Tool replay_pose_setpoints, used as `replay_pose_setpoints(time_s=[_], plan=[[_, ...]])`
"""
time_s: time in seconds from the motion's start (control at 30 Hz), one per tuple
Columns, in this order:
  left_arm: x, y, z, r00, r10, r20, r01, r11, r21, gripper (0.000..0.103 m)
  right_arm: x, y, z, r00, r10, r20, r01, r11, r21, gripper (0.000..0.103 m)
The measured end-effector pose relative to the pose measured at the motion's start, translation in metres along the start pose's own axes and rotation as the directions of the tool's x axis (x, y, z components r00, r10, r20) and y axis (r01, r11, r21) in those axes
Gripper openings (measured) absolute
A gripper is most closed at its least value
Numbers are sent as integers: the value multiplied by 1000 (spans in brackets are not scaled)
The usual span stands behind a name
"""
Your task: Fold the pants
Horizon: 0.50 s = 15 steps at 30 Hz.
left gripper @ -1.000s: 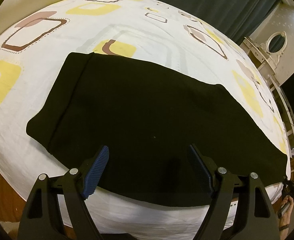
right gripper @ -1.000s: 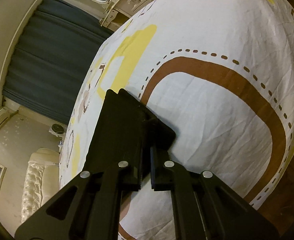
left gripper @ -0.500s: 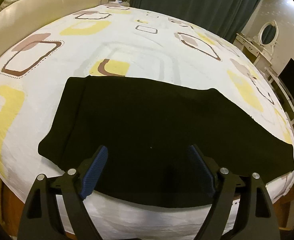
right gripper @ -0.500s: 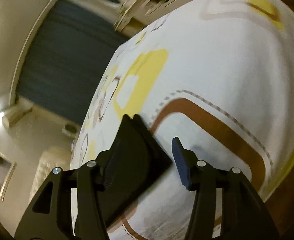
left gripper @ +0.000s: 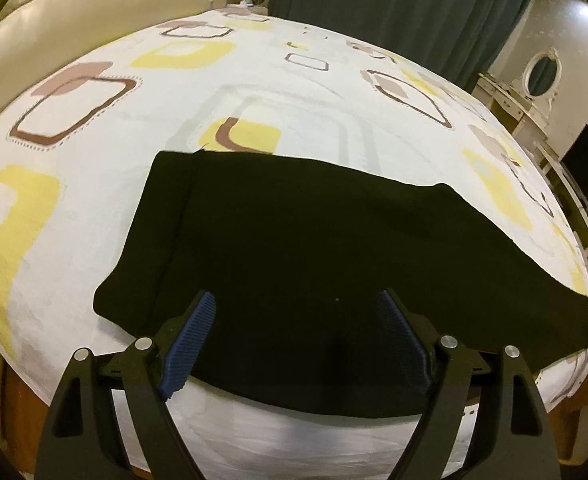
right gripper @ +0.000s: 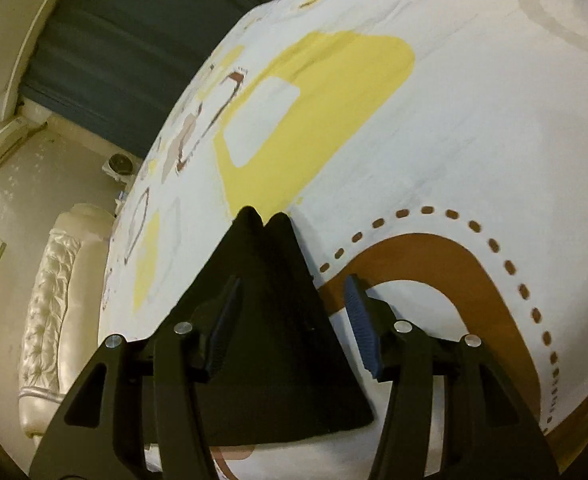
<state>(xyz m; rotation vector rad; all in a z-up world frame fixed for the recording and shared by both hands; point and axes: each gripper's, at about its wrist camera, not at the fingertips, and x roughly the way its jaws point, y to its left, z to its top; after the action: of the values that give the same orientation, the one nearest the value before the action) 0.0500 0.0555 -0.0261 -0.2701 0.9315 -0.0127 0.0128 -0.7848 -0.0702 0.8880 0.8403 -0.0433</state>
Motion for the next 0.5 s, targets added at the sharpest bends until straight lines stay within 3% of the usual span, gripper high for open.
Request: replay_pose_setpoints(time_s=[0.13,0.3,0.37,0.43,0.5], plan=[[1,6,0,1000,0,-4,0,1000,-21,82,6,1,2,998,44,-48,-44,999,3,54],[3,9,1,1000,4,-9,-4,999,-32,82,17,13,0,989,40,-142,-46,998,-44,54],[3,10,0,1000,3,-12,-3,999,-37,82,22,23,-1,986,-10,-165,-6,995,-96,49],[4,10,-1,1000,4,-13,-5,999,-38,82,26,32,-5,978,-61,-199,30,988,-153,21],[5,9,-1,1000,6,-17,-7,999,-34,82,27,38,-8,973,-91,-212,49,980,-194,20]])
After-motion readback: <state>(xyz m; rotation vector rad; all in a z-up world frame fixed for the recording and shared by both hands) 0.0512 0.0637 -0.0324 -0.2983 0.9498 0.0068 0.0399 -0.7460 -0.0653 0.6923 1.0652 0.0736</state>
